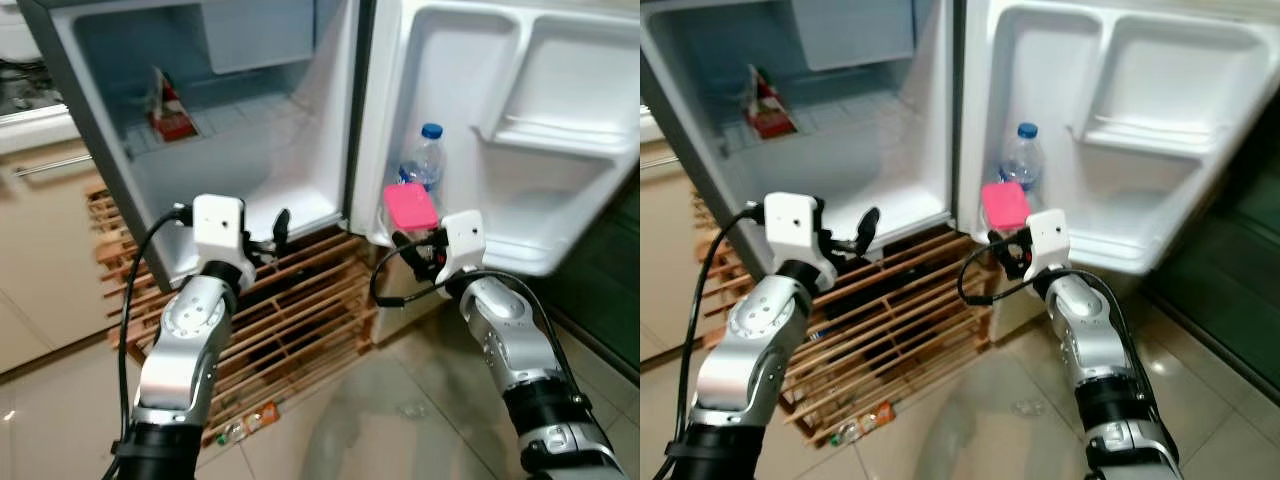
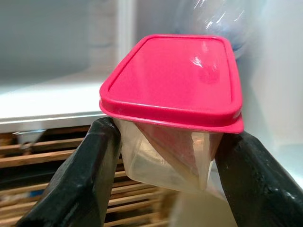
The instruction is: Restocking fridge
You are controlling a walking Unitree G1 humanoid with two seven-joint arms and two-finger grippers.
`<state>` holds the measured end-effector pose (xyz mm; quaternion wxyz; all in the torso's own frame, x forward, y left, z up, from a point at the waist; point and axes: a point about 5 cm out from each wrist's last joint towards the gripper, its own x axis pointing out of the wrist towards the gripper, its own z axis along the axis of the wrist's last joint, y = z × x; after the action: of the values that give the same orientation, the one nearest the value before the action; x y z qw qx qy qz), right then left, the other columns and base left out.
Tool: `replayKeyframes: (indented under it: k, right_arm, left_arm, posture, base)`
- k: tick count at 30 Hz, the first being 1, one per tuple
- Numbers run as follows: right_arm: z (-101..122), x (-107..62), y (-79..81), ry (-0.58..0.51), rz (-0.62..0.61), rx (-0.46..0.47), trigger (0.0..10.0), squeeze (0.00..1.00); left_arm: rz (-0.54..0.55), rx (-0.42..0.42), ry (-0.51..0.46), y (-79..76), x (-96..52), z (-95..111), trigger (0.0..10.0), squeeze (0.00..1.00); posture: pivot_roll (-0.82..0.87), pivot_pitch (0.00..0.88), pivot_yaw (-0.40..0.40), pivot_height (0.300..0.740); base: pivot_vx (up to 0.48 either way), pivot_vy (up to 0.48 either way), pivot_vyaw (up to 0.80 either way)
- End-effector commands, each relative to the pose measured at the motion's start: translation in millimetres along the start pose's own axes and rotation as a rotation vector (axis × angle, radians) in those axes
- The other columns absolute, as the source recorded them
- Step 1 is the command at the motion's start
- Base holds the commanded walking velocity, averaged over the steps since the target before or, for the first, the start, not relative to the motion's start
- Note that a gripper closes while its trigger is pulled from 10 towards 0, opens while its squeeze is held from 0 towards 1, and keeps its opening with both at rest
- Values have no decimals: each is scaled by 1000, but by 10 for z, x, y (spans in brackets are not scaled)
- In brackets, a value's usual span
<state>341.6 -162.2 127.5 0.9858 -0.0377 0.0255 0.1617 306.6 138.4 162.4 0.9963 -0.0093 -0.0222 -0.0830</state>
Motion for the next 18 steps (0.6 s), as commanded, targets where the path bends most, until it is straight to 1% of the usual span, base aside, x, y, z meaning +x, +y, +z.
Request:
replayKeyframes:
  k: [1,2,3,5,11,13,15,17,18]
  right_arm:
    - [92,8,44,-24,21,-31,0,0]
    - [92,8,44,-24,21,-31,0,0]
    - [143,30,152,-43,70,-67,0,0]
    - [167,44,208,-50,97,-91,0,0]
    - [130,49,161,-19,57,-71,0,0]
    - [96,26,127,-4,20,-70,0,0]
    - [83,22,100,-2,-15,-42,0,0]
    - [67,29,57,5,-72,10,0,0]
    - [54,43,20,9,-122,68,0,0]
  left_arm:
    - [-18,-5,-21,-89,51,43,10000,0]
    - [-18,-5,-21,-89,51,43,10000,0]
    - [-11,-5,-14,-95,58,22,10000,0]
    - [-6,-5,-8,-105,64,2,10000,0]
    - [-12,-17,-10,-122,78,-13,10000,0]
    - [-17,-25,-4,-133,78,-26,10000,0]
    - [-28,-27,-3,-149,79,-30,10000,0]
    - [-42,-25,0,-163,88,-34,10000,0]
    - [-52,-21,3,-168,98,-41,10000,0]
  posture:
    - [-123,0,13,740]
    - [-123,0,13,740]
    - [-125,0,11,740]
    - [-126,0,8,740]
    - [-128,0,10,740]
    - [-133,0,21,740]
    - [-140,0,33,740]
    - [-145,0,46,740]
    - [-156,0,65,740]
  base:
    - [0,0,-725]
    - [0,0,-725]
    - [0,0,0]
    - [0,0,0]
    - [0,0,0]
    - [0,0,0]
    - [0,0,0]
    - [0,0,-606]
    - [0,0,-775]
